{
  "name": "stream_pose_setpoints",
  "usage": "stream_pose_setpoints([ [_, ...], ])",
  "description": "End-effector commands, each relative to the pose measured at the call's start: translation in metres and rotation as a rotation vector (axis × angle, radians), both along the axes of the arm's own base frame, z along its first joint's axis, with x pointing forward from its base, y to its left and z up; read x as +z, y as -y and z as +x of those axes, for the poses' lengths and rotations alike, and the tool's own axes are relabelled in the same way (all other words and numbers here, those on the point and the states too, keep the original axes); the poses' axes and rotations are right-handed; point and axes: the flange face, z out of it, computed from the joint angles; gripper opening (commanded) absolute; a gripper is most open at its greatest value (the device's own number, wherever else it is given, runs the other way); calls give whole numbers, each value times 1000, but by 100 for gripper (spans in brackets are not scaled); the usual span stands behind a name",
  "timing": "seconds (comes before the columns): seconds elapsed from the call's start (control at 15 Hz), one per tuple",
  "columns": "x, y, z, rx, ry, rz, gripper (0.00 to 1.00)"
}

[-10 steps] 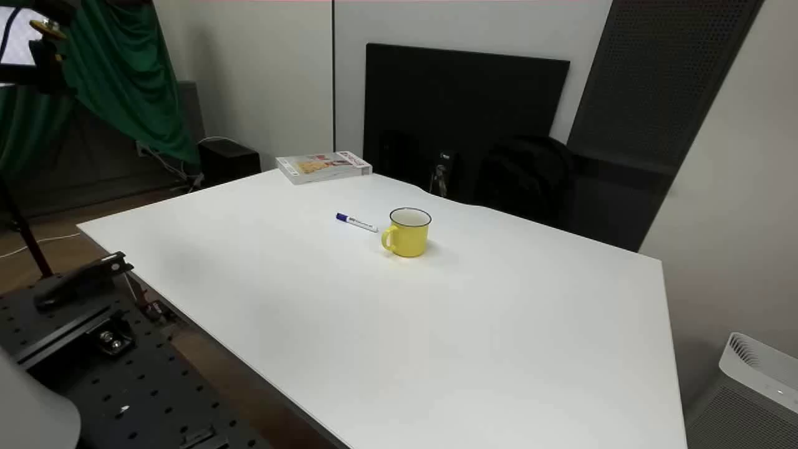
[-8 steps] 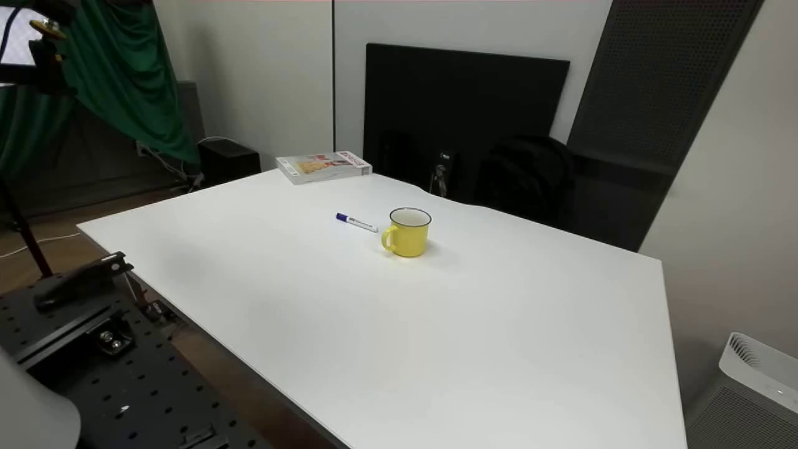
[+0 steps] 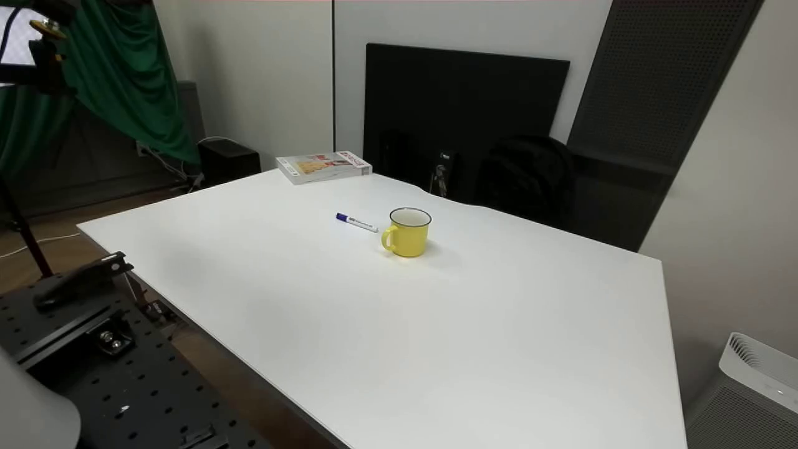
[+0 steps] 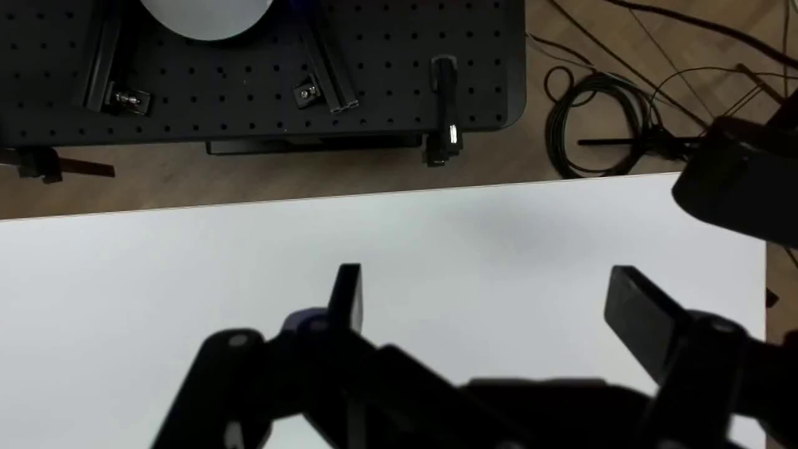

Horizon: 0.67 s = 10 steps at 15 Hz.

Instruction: Put the marker in the yellow mug

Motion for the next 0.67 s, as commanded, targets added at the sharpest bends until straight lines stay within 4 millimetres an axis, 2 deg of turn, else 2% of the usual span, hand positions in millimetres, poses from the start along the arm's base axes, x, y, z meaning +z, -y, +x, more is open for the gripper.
stream_pose_setpoints([
  [0.0,-2,8,7,-96,-1,-37,100],
  [0.27,-5,33,31,-312,5,-43,100],
  [0.6,-13,63,66,-545,98,-25,100],
])
